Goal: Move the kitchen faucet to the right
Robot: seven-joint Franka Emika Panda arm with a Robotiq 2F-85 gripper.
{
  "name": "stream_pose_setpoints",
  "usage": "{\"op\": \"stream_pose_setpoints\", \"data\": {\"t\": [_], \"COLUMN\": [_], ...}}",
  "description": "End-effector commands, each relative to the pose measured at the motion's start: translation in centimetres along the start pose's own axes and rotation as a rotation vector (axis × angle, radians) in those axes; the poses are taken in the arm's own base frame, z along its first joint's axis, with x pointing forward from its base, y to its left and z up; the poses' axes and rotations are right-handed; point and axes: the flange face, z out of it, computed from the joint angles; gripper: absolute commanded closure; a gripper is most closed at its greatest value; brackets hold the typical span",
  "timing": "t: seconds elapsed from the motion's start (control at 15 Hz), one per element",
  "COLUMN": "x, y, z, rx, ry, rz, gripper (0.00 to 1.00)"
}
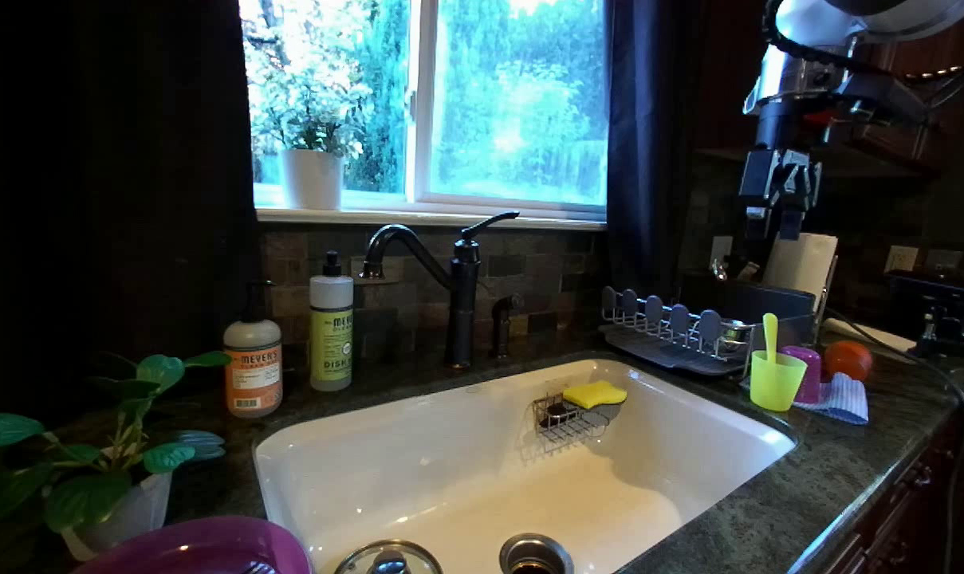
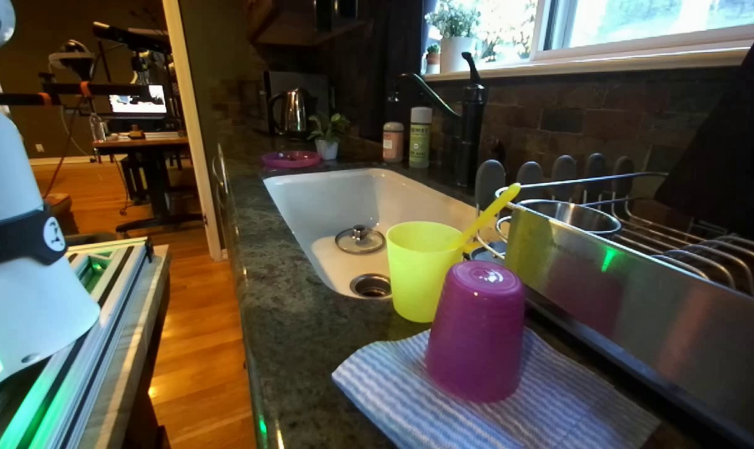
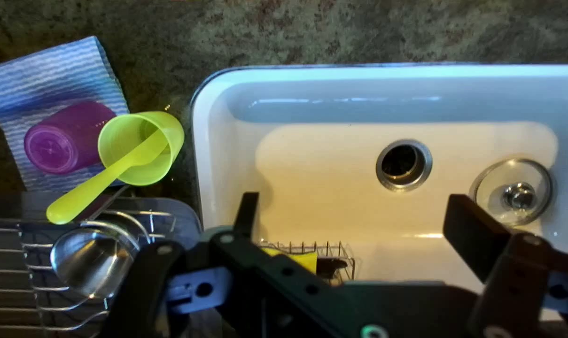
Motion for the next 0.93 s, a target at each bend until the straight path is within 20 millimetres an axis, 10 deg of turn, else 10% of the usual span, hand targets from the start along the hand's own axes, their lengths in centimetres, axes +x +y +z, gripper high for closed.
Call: {"op": "stream_pose_setpoints", "data": {"t": [0.0, 0.6, 0.87], "x": [5.2, 16.3, 15.6], "y": [-2.0, -18.3, -18.7], "z": [-3.1, -7.8, -7.4], "rx": [-0.018, -0.033, -0.016], "ry": [0.107, 0.214, 0.232], "rz": [0.083, -0.092, -0.109], "gripper": [0.00, 0.00, 0.00]}}
